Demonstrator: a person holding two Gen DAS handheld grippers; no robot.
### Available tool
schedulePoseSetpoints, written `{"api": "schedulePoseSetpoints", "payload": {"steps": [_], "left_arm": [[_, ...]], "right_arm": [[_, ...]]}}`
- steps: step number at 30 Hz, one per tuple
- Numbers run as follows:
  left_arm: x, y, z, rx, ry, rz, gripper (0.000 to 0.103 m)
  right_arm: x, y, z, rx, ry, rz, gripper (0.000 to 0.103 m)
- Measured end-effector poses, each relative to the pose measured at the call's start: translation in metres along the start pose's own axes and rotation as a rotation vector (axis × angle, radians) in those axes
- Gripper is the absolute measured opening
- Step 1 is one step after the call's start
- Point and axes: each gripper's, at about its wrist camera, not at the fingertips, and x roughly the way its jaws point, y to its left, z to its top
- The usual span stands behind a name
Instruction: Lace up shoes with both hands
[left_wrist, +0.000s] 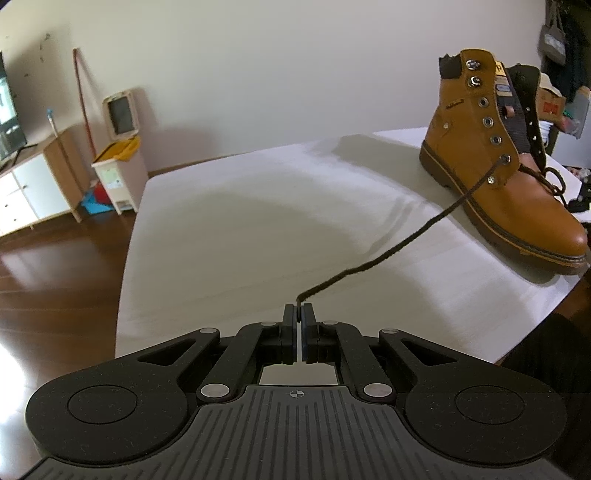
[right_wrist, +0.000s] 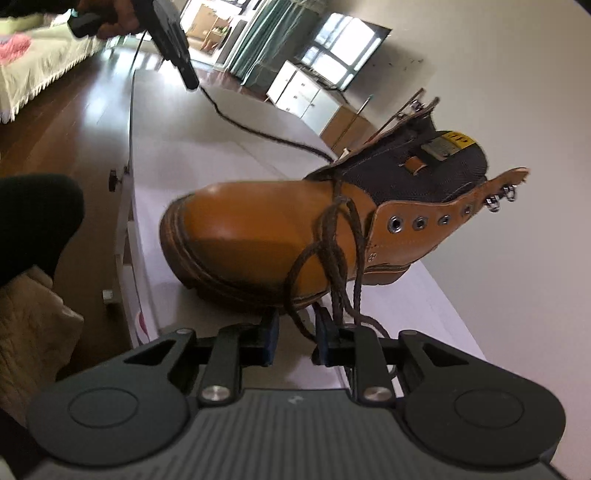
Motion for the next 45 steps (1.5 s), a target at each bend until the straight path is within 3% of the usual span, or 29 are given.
{"api": "schedulePoseSetpoints", "payload": {"steps": [5,10,14,15,20,25,28,35,39,45], "left_arm": [[-0.007,0.003,0.001,0.003,-0.028,0.045,0.002],[-0.015,0.004,0.001,0.018,-0.047,0.11,0.002],[-0.027,0.01,-0.004,0.014,-0.053,0.219,0.002],[-0.03,0.012,-0.006,0.015,-0.047,0.237,0.002],[-0.036,0.009,-0.018,0.035,-0.021,0.257,0.002],[-0.046,-0.003,-0.023,0.047,-0.028,0.163,0.008],[-0.06,-0.013,-0.021,0.071,-0.063,0.119,0.021],[-0.082,-0.048,-0.006,0.141,-0.164,0.051,0.027],[-0.08,-0.06,-0.002,0.147,-0.191,0.017,0.027],[-0.072,-0.069,-0.001,0.155,-0.196,-0.035,0.027]], "right_arm": [[-0.028,-0.012,-0.01,0.124,0.005,-0.059,0.003],[-0.081,-0.029,-0.021,0.223,0.003,-0.351,0.003],[-0.116,-0.041,-0.017,0.274,-0.055,-0.538,0.003],[-0.119,-0.043,-0.015,0.285,-0.066,-0.546,0.003],[-0.119,-0.049,-0.008,0.328,-0.1,-0.468,0.003],[-0.102,-0.028,-0.002,0.29,-0.107,-0.378,0.003],[-0.094,-0.017,0.006,0.258,-0.111,-0.342,0.003],[-0.078,-0.006,0.045,0.197,-0.187,-0.271,0.003],[-0.048,0.006,0.076,0.139,-0.219,-0.167,0.003],[-0.025,0.028,0.093,0.087,-0.172,-0.004,0.009]]}}
